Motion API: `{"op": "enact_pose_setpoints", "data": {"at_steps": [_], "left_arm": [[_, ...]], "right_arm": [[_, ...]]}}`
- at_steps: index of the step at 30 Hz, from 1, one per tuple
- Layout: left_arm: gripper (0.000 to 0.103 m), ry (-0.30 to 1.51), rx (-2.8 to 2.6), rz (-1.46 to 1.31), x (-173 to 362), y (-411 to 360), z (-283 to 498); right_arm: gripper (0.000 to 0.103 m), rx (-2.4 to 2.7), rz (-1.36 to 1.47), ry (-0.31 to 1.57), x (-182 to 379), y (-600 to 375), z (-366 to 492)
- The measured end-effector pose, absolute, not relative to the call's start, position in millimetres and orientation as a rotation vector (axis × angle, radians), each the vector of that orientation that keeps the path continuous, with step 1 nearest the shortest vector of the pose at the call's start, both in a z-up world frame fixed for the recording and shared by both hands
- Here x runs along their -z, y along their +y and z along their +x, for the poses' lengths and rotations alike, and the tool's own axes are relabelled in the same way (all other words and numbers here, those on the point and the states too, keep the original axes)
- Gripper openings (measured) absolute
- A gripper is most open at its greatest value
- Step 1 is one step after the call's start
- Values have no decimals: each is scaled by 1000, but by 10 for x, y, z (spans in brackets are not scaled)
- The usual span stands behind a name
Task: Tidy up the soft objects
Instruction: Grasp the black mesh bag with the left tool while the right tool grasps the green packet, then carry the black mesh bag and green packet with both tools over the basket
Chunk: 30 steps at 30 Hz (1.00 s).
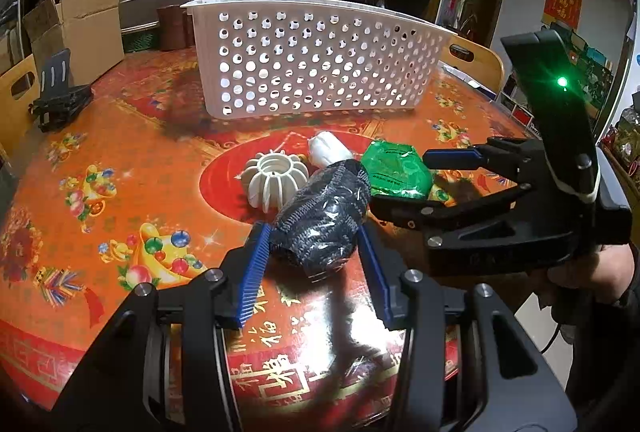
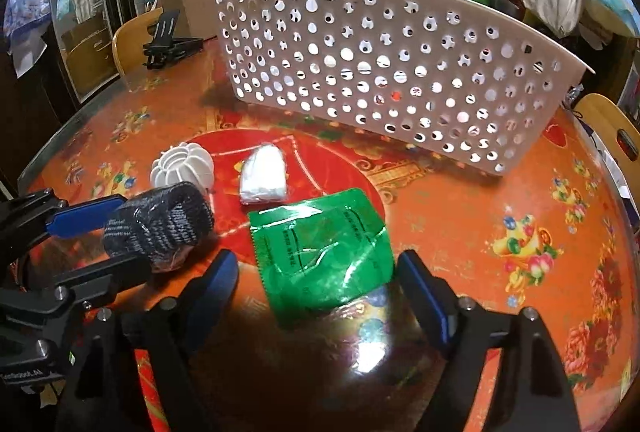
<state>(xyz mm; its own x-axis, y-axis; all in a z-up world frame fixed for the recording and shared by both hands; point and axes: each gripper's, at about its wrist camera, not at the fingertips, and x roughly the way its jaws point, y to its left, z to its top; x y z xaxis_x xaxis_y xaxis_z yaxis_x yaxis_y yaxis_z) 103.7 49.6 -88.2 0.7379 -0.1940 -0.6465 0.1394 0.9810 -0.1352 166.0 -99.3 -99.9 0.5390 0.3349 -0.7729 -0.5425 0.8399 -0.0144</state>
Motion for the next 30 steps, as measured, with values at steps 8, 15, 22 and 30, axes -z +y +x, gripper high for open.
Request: {"op": "enact_pose_setpoints", "data": {"at_steps": [8, 15, 22, 30], "left_arm": [[43, 721, 185, -83, 890, 498, 1038], [43, 711, 182, -92, 895, 504, 1033], [43, 682, 197, -77, 837, 428, 945], [43, 656, 191, -63, 724, 380, 868]], "right_arm": [[46, -531, -256, 801, 975, -1065, 1562], [44, -547, -186, 776, 969, -1255, 1442], [44, -538, -129, 745, 893, -1440, 1316], [44, -542, -72, 709, 765, -1583, 1219]]}}
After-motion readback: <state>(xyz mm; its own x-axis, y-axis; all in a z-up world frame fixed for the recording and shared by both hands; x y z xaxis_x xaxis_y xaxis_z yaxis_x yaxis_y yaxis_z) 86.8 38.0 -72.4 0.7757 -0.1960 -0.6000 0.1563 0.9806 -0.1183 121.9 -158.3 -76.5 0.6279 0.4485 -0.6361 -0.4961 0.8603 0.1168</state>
